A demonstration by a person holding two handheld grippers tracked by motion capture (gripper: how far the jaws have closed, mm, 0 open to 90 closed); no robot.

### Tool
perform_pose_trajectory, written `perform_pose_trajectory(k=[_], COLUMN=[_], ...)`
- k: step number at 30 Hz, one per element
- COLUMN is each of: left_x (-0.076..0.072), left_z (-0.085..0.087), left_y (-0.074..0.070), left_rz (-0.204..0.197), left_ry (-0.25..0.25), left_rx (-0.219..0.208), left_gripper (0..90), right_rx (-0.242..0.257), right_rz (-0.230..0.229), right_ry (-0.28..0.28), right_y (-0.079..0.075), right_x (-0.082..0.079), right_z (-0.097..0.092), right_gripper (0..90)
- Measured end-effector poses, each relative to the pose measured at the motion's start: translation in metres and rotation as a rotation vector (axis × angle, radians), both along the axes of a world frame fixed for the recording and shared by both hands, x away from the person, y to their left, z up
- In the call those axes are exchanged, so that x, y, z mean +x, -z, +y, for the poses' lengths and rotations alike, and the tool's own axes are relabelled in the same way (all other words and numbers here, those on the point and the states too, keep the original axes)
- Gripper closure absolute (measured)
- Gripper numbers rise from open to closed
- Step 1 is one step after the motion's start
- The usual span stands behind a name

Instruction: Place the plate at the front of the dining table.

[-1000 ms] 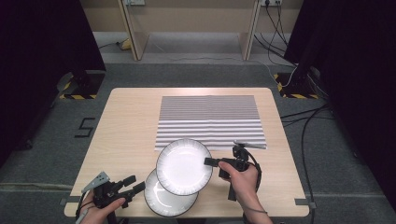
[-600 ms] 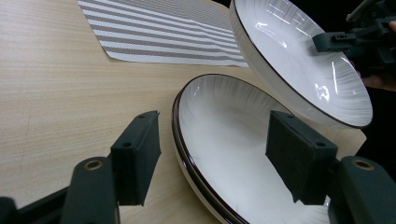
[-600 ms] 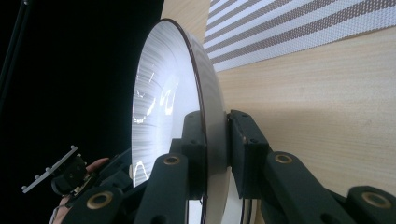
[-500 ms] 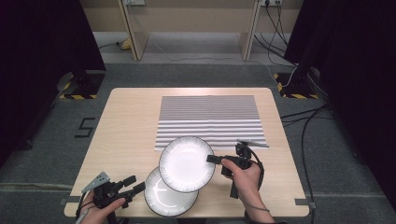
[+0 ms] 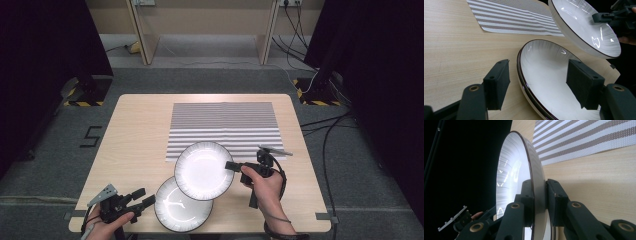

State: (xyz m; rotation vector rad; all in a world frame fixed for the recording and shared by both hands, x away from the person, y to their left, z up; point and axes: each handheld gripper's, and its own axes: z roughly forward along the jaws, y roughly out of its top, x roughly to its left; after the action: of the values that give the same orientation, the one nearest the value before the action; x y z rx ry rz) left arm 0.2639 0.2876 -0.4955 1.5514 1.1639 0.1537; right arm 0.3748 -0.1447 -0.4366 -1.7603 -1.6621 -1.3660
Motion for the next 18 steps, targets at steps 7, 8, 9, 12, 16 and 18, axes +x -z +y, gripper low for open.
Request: perform_pose_trajectory(k=[7,8,9,12,16,18], left_x=[0.0002,0.0002,0.0001,0.0001,0.0003,0.0003], left_z=[0.0001,0.0002,0.0003,0.0005,0.0002,0.0003], left_y=[0.0003,0.0002,0.0001,0.0000,0.0002,0.0003], left_rz=[0.000,0.000,0.000,0.000,0.000,0.002], left_ry=[0.001,0.000,0.001,-0.001,-0.001,-0.002], left_rx=[-0.001,-0.001,-0.002,0.000,-0.002,-0.001], left_gripper=[34.6,34.6,34.6,34.6,34.6,34.6], right_rx=[-0.001,0.003,-0.001,0.001,0.000,0.005], right_rz=[-0.002,-0.003,-0.005,-0.006,-0.009,-0.006], right_ry=[0.018,0.022,0.023,0.028,0.034,0.040], right_y=[-0.0018,-0.0020,-0.0024,-0.0038,-0.0055,-0.0060], right_x=[0.0037,0.0042,0.0047,0.0064,0.0084,0.0093], right_z=[-0.0048,-0.0049,-0.0056,-0.0067,-0.0083,-0.0088], right_gripper=[76.1,76.1,76.1,76.1,76.0,76.0])
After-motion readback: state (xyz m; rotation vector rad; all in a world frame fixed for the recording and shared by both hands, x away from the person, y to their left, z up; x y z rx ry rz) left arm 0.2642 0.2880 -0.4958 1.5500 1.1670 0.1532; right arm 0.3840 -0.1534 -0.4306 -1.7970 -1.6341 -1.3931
